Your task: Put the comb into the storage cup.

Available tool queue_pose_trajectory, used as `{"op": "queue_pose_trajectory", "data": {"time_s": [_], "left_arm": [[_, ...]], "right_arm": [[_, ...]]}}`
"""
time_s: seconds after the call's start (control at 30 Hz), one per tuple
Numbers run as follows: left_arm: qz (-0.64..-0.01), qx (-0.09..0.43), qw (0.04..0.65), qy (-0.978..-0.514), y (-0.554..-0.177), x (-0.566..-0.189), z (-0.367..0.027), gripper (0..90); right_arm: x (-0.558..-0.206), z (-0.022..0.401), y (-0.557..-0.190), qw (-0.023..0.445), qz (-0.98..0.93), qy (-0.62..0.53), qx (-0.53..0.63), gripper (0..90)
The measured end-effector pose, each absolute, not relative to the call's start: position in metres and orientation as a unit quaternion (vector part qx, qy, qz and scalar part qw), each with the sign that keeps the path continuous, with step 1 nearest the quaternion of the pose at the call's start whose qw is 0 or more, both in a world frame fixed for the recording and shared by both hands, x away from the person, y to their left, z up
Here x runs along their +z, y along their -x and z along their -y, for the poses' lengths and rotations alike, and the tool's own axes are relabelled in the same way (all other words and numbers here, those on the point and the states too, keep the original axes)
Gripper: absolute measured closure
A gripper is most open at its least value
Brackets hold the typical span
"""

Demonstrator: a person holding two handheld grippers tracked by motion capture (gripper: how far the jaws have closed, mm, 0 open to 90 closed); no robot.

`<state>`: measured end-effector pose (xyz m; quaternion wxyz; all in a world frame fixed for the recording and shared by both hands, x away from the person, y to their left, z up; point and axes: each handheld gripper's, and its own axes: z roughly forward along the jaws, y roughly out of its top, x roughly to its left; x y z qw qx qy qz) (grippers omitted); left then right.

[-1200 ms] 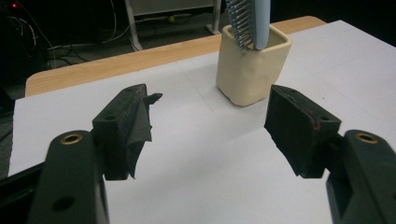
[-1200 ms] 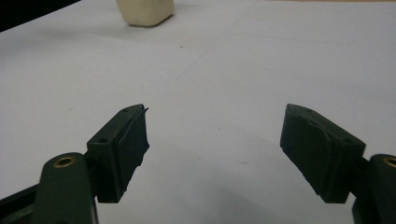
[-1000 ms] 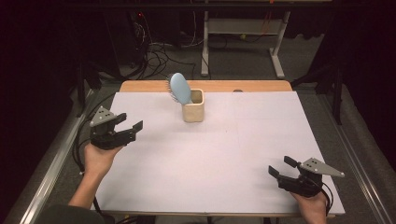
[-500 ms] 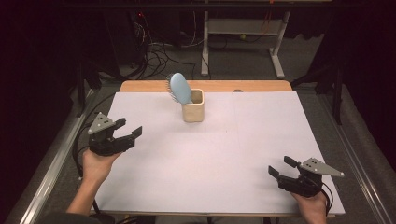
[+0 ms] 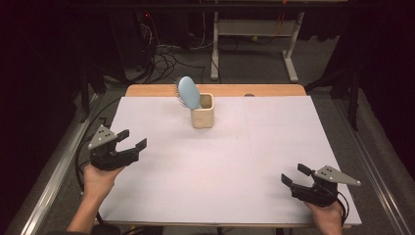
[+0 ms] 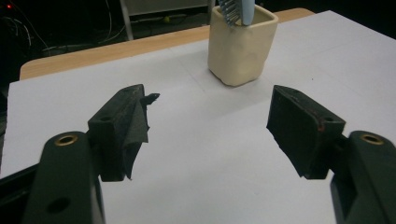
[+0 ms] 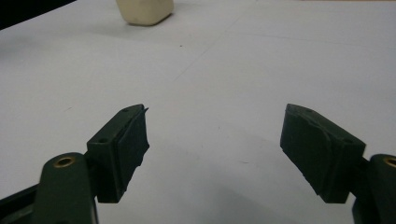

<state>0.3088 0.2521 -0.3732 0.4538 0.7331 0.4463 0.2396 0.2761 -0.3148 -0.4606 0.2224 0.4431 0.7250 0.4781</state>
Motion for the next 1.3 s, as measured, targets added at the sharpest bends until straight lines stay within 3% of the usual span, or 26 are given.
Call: {"op": "queue_pose_trajectory", "data": {"time_s": [1.3], "left_arm": [[-0.462,0.218,0.437,-0.741,-0.299,-0.410,-0.256,27.5]], "right_arm": [[-0.460,0.315,-0.275,0.222,-0.723,-0.445,0.479,24.0]]}}
